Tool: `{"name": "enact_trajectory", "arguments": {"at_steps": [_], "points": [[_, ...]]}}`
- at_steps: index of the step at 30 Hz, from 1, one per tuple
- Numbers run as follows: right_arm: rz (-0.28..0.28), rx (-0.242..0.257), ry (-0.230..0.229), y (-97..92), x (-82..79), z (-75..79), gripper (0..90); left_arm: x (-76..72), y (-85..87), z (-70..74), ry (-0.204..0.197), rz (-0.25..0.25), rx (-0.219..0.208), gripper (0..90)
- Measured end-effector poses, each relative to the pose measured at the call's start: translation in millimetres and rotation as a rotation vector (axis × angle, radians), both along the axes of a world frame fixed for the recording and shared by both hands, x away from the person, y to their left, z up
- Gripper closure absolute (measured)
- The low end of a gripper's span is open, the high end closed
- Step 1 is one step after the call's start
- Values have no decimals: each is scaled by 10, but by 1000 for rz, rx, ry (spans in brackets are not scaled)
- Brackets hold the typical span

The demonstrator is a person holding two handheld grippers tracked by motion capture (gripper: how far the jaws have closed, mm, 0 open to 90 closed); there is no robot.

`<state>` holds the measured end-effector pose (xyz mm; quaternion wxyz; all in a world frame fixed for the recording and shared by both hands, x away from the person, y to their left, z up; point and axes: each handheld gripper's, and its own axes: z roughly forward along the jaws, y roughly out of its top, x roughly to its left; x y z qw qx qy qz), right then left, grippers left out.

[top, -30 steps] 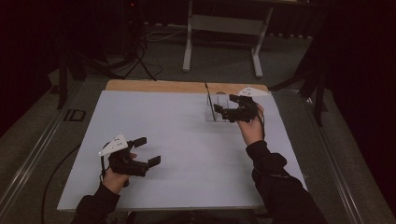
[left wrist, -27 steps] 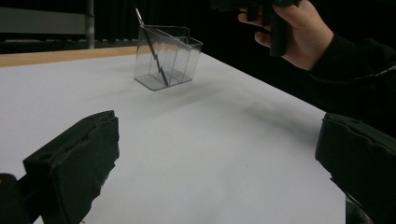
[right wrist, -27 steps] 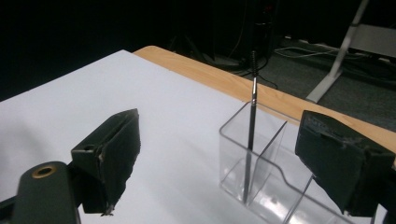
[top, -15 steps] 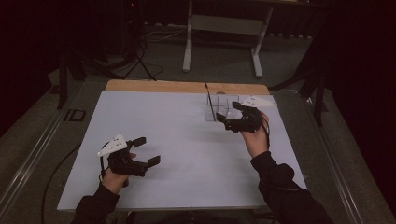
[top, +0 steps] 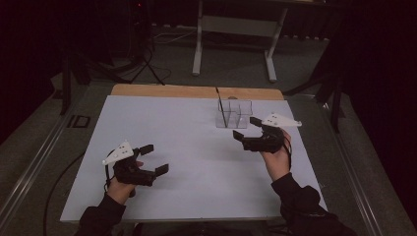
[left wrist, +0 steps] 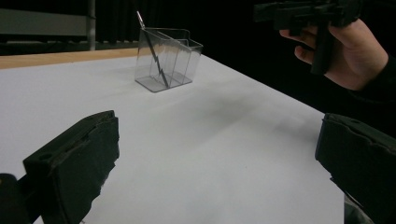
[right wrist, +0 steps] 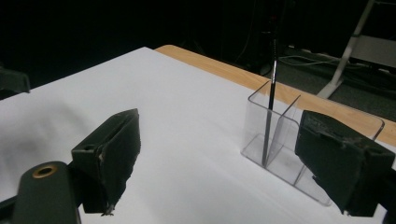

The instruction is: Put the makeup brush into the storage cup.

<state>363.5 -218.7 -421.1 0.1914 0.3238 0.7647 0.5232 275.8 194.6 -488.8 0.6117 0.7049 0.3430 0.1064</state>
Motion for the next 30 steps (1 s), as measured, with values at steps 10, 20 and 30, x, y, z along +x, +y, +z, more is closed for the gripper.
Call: {"name": "enact_trajectory", "arguments": {"at_steps": [10,20,30], "points": [[11,-3,-1,-63,-218,-116,139,-12,4,17,-5,1,-8,2],[43,-3,-13,-173,-437,-210,141,-16,12,25,-9,-2,-9,2],[75,3,-31,-281,-527,-258,141,-23,15,26,-9,-2,-9,2]]}}
